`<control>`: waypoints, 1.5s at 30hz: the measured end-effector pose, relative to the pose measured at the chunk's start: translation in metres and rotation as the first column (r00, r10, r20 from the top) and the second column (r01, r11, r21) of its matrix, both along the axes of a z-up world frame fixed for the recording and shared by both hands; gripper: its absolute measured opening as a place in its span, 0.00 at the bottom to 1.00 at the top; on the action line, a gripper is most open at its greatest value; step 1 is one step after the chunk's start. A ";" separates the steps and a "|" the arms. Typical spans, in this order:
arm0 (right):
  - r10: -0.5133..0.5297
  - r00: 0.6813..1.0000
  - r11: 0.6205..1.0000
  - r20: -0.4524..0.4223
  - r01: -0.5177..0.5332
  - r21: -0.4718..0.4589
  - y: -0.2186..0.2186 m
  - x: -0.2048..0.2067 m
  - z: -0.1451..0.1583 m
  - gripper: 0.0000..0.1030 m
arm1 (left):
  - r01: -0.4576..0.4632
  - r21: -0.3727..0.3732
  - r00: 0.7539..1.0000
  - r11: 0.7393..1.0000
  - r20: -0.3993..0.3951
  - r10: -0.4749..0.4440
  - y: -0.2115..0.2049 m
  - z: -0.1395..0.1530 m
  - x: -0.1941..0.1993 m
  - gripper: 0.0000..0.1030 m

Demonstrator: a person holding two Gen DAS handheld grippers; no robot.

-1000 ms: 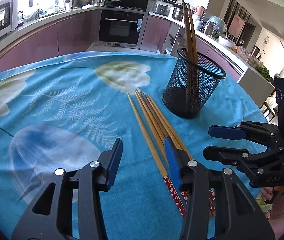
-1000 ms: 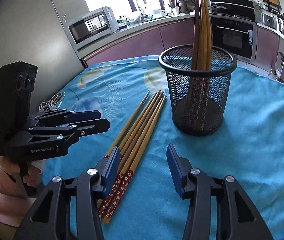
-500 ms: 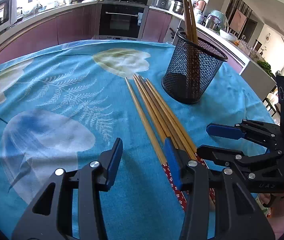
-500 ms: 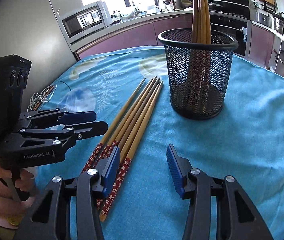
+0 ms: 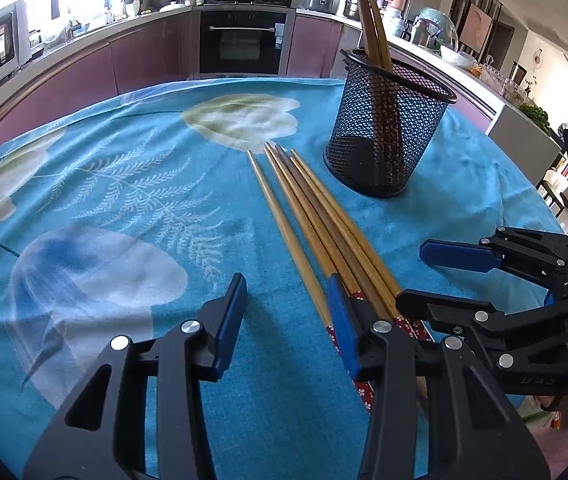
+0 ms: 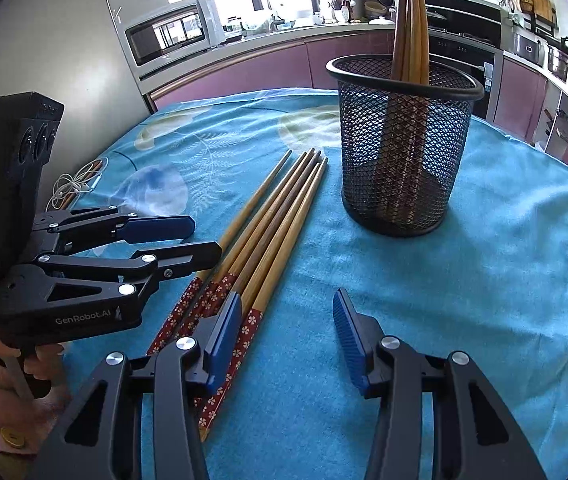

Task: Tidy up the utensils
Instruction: 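Withdraw the right gripper back toward the remaining chopsticks, then close the right gripper on one wooden chopstick from the pile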

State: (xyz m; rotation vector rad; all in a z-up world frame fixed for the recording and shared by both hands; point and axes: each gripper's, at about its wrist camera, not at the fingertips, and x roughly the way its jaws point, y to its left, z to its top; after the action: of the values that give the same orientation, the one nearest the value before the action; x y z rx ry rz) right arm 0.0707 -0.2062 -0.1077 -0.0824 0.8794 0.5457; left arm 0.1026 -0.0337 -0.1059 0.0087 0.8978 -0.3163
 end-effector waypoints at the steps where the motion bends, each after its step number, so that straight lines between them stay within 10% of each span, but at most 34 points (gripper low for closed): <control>1: -0.002 1.000 1.000 0.000 0.002 -0.002 0.000 0.000 0.000 0.44 | 0.001 0.001 1.000 1.000 -0.001 -0.001 -0.001 0.000 0.001 0.40; 45: -0.060 0.998 0.996 0.018 0.061 -0.058 0.024 0.046 0.000 0.16 | -0.042 0.053 0.999 0.998 0.000 0.042 -0.011 -0.002 0.039 0.22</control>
State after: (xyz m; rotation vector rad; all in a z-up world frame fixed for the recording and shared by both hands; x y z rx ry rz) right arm 0.1166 -0.1823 -0.1077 -0.1130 0.8797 0.4625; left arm 0.1421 -0.0443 -0.1080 0.0386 0.9062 -0.2538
